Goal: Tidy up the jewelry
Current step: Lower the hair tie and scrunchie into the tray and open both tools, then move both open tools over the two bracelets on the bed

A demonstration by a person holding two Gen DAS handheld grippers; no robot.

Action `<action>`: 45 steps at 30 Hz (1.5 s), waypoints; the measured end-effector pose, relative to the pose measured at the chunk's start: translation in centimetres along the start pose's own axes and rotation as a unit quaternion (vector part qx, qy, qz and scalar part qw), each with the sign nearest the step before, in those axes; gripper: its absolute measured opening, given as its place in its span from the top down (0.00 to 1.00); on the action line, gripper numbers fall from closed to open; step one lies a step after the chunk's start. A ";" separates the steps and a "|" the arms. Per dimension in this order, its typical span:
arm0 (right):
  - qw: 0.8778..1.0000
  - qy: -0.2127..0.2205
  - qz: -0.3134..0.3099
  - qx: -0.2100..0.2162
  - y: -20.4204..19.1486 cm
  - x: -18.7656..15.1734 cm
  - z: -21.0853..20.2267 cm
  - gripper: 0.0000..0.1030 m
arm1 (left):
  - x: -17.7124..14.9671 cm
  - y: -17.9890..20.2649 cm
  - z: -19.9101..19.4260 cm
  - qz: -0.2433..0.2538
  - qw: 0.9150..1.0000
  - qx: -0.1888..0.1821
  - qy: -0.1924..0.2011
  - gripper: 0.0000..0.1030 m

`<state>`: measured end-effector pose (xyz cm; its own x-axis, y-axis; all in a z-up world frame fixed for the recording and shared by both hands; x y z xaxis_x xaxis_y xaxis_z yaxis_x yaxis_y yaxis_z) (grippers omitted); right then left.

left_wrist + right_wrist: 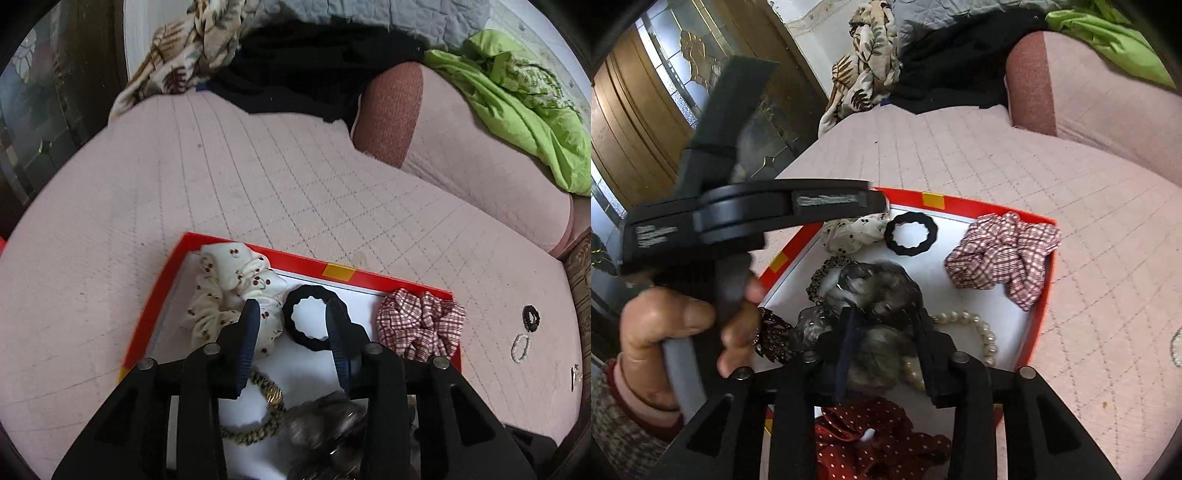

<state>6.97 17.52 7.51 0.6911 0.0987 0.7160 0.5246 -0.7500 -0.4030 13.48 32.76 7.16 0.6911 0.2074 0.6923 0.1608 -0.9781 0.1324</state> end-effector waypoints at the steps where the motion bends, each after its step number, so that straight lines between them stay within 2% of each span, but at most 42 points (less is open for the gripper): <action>1: 1.000 0.003 -0.001 -0.003 0.1 0.1 -0.4 0.57 | 0.1 0.0 -0.7 0.004 1.000 0.004 0.006 0.66; 2: 1.000 0.005 -0.002 -0.005 0.1 0.2 -0.6 0.49 | 0.2 0.0 -1.3 0.008 1.000 0.007 0.012 0.66; 4: 1.000 0.014 -0.004 -0.011 0.1 0.4 -1.7 0.46 | 0.1 0.1 -2.7 0.018 0.999 0.014 0.023 0.65; 9: 1.000 0.019 -0.006 -0.012 -0.1 -0.5 -5.0 0.46 | -0.9 1.1 -7.0 0.042 0.997 0.030 0.049 0.65; 13: 0.999 0.021 -0.013 -0.025 0.0 -2.3 -8.4 0.46 | -2.9 2.8 -10.8 0.054 0.996 0.032 0.068 0.55; 16: 0.999 0.025 -0.012 -0.047 0.9 -4.0 -11.4 0.46 | -4.6 4.4 -13.2 0.047 0.996 0.015 0.073 0.53; 22: 0.996 0.035 0.024 -0.083 3.8 -7.0 -16.8 0.44 | -8.1 7.4 -16.8 -0.009 0.998 -0.023 0.053 0.50; 26: 0.993 0.048 0.037 -0.105 5.2 -8.1 -19.9 0.44 | -10.2 9.4 -18.4 -0.025 0.998 -0.033 0.044 0.50; 33: 0.988 0.072 0.069 -0.121 6.6 -9.4 -23.5 0.44 | -12.8 12.7 -20.7 0.010 0.999 -0.014 0.049 0.50; 38: 0.983 0.087 0.058 -0.152 6.7 -10.2 -25.4 0.42 | -13.8 14.3 -21.9 0.035 0.997 -0.009 0.068 0.39; 45: 0.976 0.086 0.093 -0.179 9.0 -11.3 -26.9 0.41 | -14.9 15.9 -21.5 0.056 0.997 -0.025 0.057 0.39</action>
<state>-9.54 -7.99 11.11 0.6485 -0.1484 0.7466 0.1697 -0.9279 -0.3318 -9.47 13.70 14.20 0.6177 0.0968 0.7805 0.0510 -0.9952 0.0831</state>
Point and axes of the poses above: each gripper's, at about its wrist camera, not at the fingertips, and z roughly the way its jaws point, y to its right, x to its top, the point moved 3 cm from there along z, roughly the way its jaws point, and after that the axes turned 11 degrees about y, right-handed, at the moved point
